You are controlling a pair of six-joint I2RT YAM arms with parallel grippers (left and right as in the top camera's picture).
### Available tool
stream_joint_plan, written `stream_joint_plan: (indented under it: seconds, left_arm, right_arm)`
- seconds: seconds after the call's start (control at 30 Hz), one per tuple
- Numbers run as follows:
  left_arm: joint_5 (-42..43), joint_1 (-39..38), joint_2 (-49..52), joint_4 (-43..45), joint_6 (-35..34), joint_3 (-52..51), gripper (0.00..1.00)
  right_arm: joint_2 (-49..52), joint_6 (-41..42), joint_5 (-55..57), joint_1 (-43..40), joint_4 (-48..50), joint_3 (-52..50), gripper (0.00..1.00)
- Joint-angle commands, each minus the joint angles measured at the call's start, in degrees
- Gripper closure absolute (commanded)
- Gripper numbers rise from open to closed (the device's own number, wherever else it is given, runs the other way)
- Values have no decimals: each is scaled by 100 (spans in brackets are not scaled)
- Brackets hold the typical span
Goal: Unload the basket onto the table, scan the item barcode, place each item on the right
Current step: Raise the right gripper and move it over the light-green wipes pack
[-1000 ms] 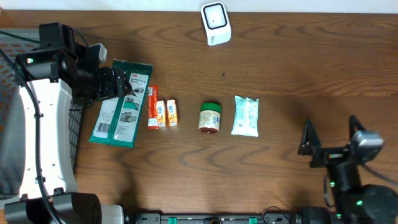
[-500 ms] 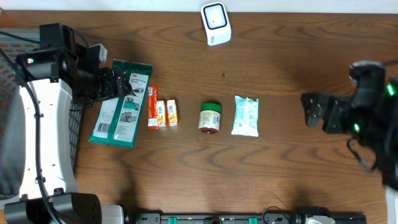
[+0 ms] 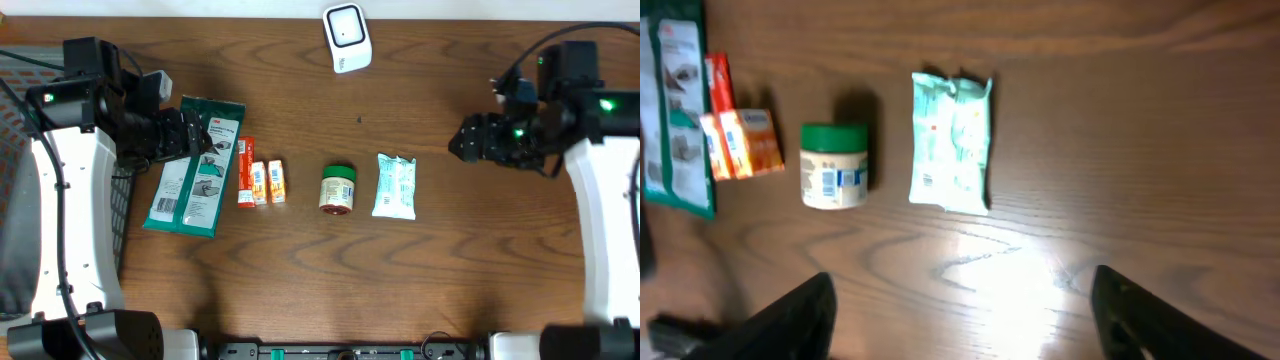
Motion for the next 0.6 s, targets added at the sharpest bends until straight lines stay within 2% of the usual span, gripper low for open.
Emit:
stream_joint_plan:
  seconds: [0.0,0.37,0.57]
  left_arm:
    - [31,2,-90,-22,-31,-22,13]
    - [31,2,-90,-22,-28,-22,13]
    - [31,2,-90,-22,-28,-22,13]
  right_arm:
    - [531,-238,-289,179,52,92,27]
    - [2208,-404,-299,498,455,90,38]
    - [2846,-577,-658,654,966,-15,38]
